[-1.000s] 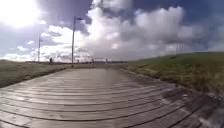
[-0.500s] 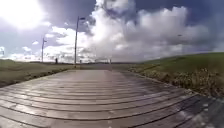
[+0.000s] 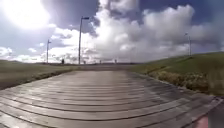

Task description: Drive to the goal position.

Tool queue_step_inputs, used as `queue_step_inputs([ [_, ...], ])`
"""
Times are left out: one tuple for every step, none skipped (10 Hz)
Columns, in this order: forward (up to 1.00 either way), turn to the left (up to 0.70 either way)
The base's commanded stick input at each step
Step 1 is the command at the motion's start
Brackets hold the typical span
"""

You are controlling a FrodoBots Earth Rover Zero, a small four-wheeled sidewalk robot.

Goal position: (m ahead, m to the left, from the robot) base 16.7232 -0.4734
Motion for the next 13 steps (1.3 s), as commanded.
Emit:
queue_step_inputs([
  [0.85, 0.00],
  [0.85, 0.00],
  [0.85, 0.00],
  [0.85, 0.00],
  [0.85, 0.00],
  [0.85, 0.00],
  [0.85, 0.00],
  [0.85, 0.00],
  [0.85, 0.00],
  [0.85, 0.00],
  [0.85, 0.00],
  [0.85, 0.00],
  [0.85, 0.00],
])
